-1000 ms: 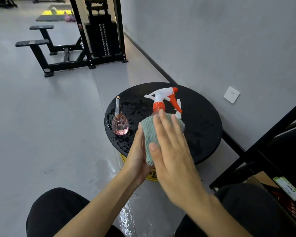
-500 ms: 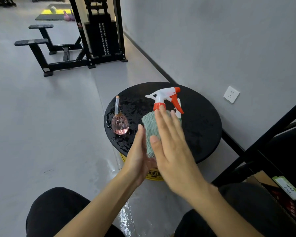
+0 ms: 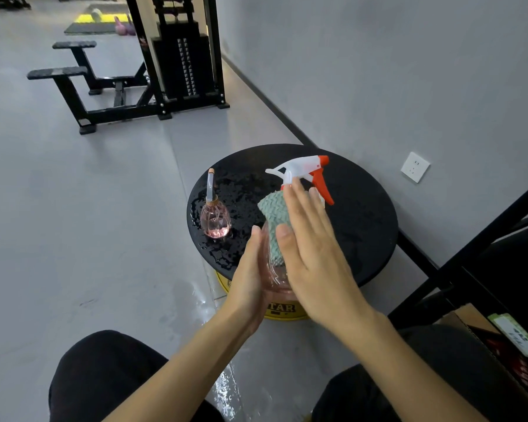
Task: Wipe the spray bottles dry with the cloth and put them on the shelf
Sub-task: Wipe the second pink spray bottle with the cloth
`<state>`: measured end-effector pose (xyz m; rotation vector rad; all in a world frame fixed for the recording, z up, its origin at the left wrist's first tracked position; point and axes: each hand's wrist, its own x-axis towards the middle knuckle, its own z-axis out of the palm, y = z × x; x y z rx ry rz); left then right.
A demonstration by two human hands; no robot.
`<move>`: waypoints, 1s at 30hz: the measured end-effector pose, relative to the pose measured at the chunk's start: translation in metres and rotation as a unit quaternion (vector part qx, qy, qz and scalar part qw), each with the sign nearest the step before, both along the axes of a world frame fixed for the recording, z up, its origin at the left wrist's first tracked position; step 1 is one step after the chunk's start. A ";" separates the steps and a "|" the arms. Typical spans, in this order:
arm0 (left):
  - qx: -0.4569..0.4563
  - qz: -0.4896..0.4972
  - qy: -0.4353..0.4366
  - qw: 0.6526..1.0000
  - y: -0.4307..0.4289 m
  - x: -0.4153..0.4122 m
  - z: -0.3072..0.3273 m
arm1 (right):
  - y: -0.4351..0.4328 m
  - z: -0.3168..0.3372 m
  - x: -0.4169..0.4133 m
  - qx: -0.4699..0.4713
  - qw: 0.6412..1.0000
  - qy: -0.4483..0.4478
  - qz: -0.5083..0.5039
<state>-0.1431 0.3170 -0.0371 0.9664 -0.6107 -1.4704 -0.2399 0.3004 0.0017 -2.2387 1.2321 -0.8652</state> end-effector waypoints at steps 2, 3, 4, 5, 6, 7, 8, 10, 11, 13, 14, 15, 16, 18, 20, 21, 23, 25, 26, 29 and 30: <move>-0.007 0.021 0.015 1.000 -0.003 0.005 0.001 | 0.018 -0.006 0.001 -0.020 1.000 0.009 0.010; -0.011 0.019 0.021 1.000 -0.003 0.007 0.001 | 0.028 -0.011 0.002 -0.032 0.999 0.019 0.012; -0.012 0.016 0.022 1.000 -0.002 0.008 0.001 | 0.037 -0.016 0.002 -0.044 0.998 0.033 0.008; -0.011 0.011 0.023 1.000 -0.001 0.009 0.000 | 0.044 -0.021 0.002 -0.055 0.997 0.046 0.002; -0.012 0.004 0.025 1.000 0.000 0.008 -0.001 | 0.046 -0.024 0.002 -0.060 0.997 0.053 -0.004; -0.012 0.002 0.025 1.000 0.001 0.006 0.000 | 0.045 -0.025 0.001 -0.058 0.997 0.054 -0.006; -0.012 0.007 0.015 1.000 0.002 0.004 -0.001 | 0.040 -0.025 0.000 -0.053 0.997 0.047 -0.005; -0.012 0.017 -0.003 1.000 0.003 -0.001 -0.003 | 0.022 -0.017 -0.001 -0.038 0.999 0.023 -0.007; -0.007 0.007 -0.004 1.000 0.004 -0.004 -0.001 | 0.011 -0.011 -0.003 -0.026 1.000 0.008 -0.012; -0.003 -0.019 0.009 1.000 0.007 -0.008 -0.003 | -0.007 0.000 -0.004 0.003 1.000 -0.011 -0.023; -0.005 -0.023 0.016 1.000 0.008 -0.010 -0.003 | -0.010 0.004 -0.004 0.009 1.000 -0.008 -0.024; -0.008 -0.017 0.019 1.000 0.008 -0.009 -0.003 | -0.009 0.005 -0.003 0.006 1.000 -0.001 -0.022; -0.012 -0.008 0.014 1.000 0.007 -0.008 -0.002 | -0.004 0.004 -0.002 -0.004 1.000 0.008 -0.017; -0.020 0.016 0.007 1.000 0.003 -0.004 -0.001 | 0.013 -0.002 -0.001 -0.024 0.999 0.026 -0.002; -0.026 0.040 0.002 0.999 0.002 0.000 0.000 | 0.032 -0.010 0.000 -0.036 0.998 0.046 0.003; -0.024 0.049 -0.005 0.999 0.003 0.001 0.000 | 0.039 -0.015 0.001 -0.043 0.998 0.052 -0.001; -0.029 0.040 -0.015 0.999 0.005 -0.001 -0.002 | 0.043 -0.021 0.002 -0.055 0.998 0.039 -0.010; -0.038 0.028 -0.030 0.998 0.008 -0.005 -0.004 | 0.035 -0.023 0.001 -0.068 0.998 -0.008 -0.016; -0.036 0.019 -0.035 0.999 0.009 -0.007 -0.005 | 0.029 -0.021 0.000 -0.072 0.997 -0.036 -0.019; -0.006 -0.005 -0.011 1.000 0.010 -0.011 -0.004 | 0.007 -0.006 -0.003 -0.068 0.991 -0.110 -0.032; 0.005 -0.003 0.007 1.000 0.011 -0.012 -0.005 | 0.002 0.000 -0.003 -0.071 0.990 -0.119 -0.032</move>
